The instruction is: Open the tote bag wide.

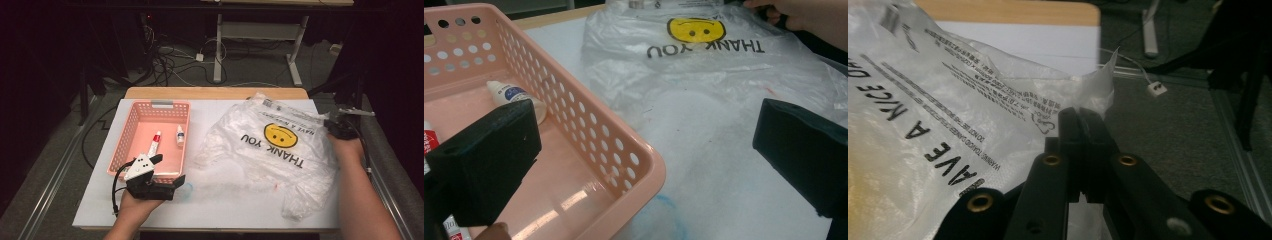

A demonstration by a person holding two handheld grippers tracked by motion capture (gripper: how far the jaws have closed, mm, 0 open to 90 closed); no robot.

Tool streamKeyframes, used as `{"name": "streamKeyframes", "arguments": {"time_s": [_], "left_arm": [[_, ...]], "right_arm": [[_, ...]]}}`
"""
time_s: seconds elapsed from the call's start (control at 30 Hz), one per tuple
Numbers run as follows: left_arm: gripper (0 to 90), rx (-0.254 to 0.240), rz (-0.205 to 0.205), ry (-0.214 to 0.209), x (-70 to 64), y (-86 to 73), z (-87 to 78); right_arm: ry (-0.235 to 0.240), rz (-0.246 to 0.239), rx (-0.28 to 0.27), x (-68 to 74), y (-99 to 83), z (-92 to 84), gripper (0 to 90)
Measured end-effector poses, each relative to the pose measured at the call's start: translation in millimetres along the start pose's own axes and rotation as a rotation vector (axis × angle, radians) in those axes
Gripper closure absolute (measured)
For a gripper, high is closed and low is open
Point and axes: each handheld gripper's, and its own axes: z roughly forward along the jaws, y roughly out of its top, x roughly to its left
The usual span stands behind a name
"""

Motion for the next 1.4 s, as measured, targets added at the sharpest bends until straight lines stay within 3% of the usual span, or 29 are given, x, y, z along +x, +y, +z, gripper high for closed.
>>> {"name": "streamKeyframes", "arguments": {"time_s": [0.03, 0.07, 0.17, 0.27, 0.3, 0.43, 0.53, 0.73, 0.8, 0.9, 1.0, 1.27, 1.33, 1.4], "left_arm": [[0.0, 0.0, 0.0, 0.0, 0.0, 0.0, 0.0], [0.0, -0.001, 0.0, -0.002, -0.2, 0.1, 0.3], [0.0, 0.003, 0.004, -0.007, -1.6, 0.2, 1.9], [0.0, 0.01, 0.009, -0.013, -3.3, 0.3, 4.8], [0.0, 0.01, 0.008, -0.015, -3.6, 0.4, 5.0], [0.0, 0.009, 0.012, -0.023, -5.3, 0.5, 5.7], [0.0, 0.009, 0.014, -0.029, -5.8, 0.9, 6.4], [0.0, 0.008, 0.022, -0.039, -8.1, 0.8, 5.5], [0.0, 0.006, 0.021, -0.042, -8.7, 1.0, 5.8], [0.0, 0.005, 0.018, -0.047, -8.5, 1.2, 7.0], [0.0, 0.008, 0.017, -0.051, -7.8, 1.7, 9.1], [0.0, 0.012, 0.018, -0.058, -5.9, 1.9, 13.1], [0.0, 0.013, 0.014, -0.06, -5.8, 2.1, 14.1], [0.0, 0.014, 0.017, -0.064, -6.7, 2.3, 14.9]], "right_arm": [[0.0, 0.0, 0.0, 0.0, 0.0, 0.0, 90.0], [-0.006, 0.023, -0.021, -11.7, -4.9, -8.4, 90.0], [-0.017, 0.036, -0.028, -15.8, -10.3, -15.4, 89.9], [0.004, 0.032, -0.054, -18.5, -16.1, -30.8, 64.5], [0.003, 0.021, -0.06, -18.6, -15.9, -36.8, 59.7], [0.034, -0.021, -0.113, -8.7, -18.9, -71.7, 53.9], [0.092, -0.046, -0.125, 8.3, -32.3, -101.4, 52.8], [0.193, -0.09, -0.13, 55.4, -79.2, -155.8, 52.3], [0.223, -0.108, -0.103, 72.1, -95.0, -167.0, 51.4], [0.28, -0.121, -0.071, 94.7, -115.0, -178.4, 49.3], [0.303, -0.149, -0.054, 111.0, -130.1, -184.9, 46.5], [0.334, -0.157, 0.062, 108.8, -160.0, -178.8, 39.8], [0.33, -0.189, 0.092, 111.8, -163.4, -176.8, 42.4], [0.308, -0.242, 0.102, 116.6, -165.6, -175.3, 52.3]]}}
